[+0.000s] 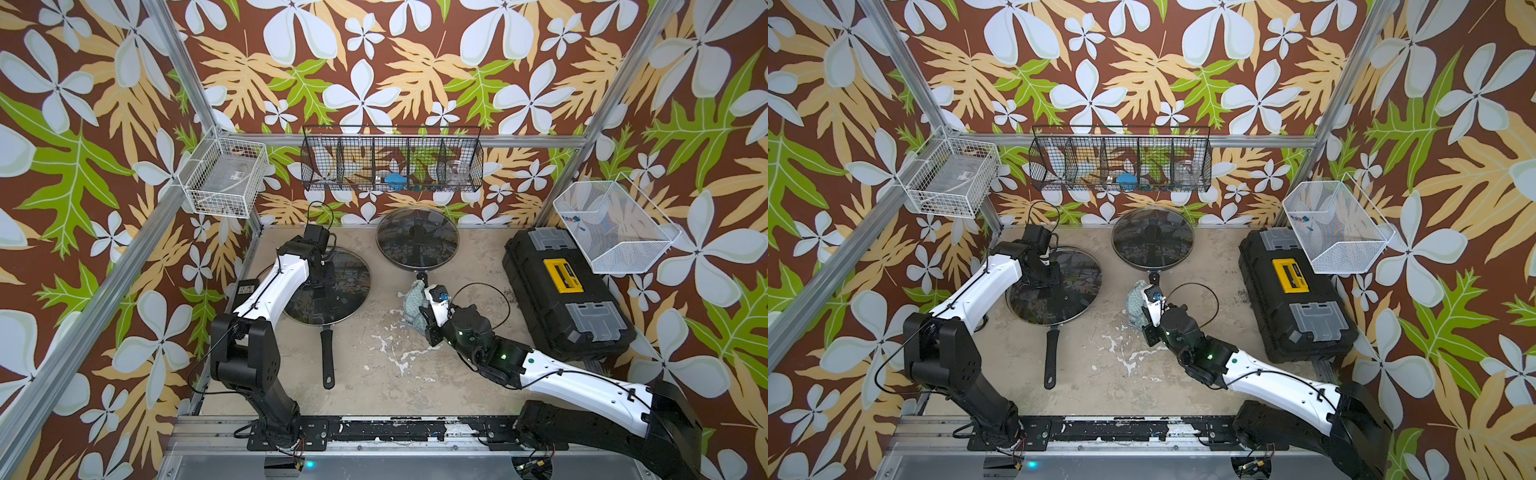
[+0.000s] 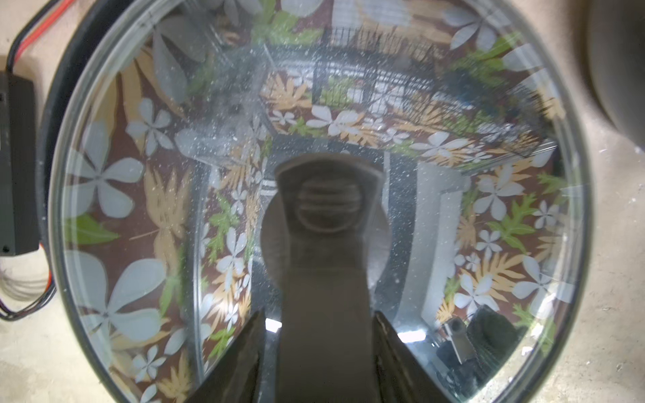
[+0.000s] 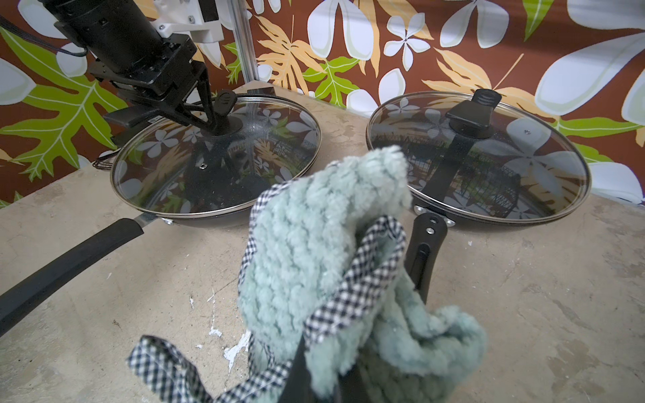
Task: Wipe the pot lid with a cloth
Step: Pick up the pot lid from the cooking pot.
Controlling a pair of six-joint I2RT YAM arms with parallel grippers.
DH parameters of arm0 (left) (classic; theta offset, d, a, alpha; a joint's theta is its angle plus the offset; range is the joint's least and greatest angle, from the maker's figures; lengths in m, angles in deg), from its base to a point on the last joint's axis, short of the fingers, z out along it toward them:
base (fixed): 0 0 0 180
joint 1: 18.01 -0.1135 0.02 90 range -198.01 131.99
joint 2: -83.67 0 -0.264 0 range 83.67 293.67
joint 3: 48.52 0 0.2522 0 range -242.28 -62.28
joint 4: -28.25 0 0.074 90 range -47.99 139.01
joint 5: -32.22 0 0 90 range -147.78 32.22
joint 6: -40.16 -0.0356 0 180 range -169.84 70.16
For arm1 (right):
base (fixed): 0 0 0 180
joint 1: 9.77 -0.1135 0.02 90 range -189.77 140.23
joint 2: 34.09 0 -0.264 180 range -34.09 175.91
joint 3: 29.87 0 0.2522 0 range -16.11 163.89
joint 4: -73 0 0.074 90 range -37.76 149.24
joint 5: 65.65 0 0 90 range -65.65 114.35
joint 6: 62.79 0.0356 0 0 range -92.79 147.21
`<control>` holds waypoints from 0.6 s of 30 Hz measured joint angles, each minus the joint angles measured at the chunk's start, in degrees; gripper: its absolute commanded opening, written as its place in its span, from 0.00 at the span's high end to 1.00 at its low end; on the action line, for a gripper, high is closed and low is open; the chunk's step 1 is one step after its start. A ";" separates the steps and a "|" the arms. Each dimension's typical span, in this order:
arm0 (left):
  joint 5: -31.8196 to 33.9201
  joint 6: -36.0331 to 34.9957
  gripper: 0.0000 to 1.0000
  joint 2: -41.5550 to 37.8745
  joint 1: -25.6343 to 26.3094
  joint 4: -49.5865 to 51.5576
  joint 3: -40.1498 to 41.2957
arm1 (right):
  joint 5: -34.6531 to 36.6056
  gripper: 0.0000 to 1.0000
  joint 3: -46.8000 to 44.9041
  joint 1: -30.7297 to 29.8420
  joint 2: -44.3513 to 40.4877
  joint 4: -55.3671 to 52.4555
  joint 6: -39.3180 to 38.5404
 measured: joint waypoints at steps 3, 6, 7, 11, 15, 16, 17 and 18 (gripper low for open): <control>-1.88 0.83 0.56 1.18 -0.59 1.01 -0.96 | 0.09 1.00 0.00 0.00 -0.04 0.02 0.00; -2.97 1.16 0.61 1.90 -1.38 1.62 -2.40 | 0.09 1.00 -0.02 0.00 -0.04 0.02 0.00; -3.93 1.18 0.63 2.05 -1.68 1.77 -2.86 | 0.11 1.00 -0.07 0.00 -0.04 0.02 0.00; -5.16 1.18 0.66 3.41 -2.29 2.21 -4.07 | 0.24 1.00 -0.09 0.00 -0.07 0.02 0.00; -6.05 1.18 0.68 4.68 -2.45 2.73 -5.07 | 0.42 1.00 -0.09 0.04 -0.07 0.02 -0.02; -6.03 1.18 0.68 4.85 -2.45 2.91 -5.27 | 0.50 1.00 -0.09 0.04 -0.07 0.02 -0.02; -6.03 1.16 0.68 5.01 -2.45 3.02 -5.40 | 0.55 1.00 -0.09 0.04 -0.07 0.02 -0.02; -6.03 1.16 0.68 5.20 -2.45 3.26 -5.68 | 0.74 1.00 -0.09 0.07 -0.07 0.02 -0.02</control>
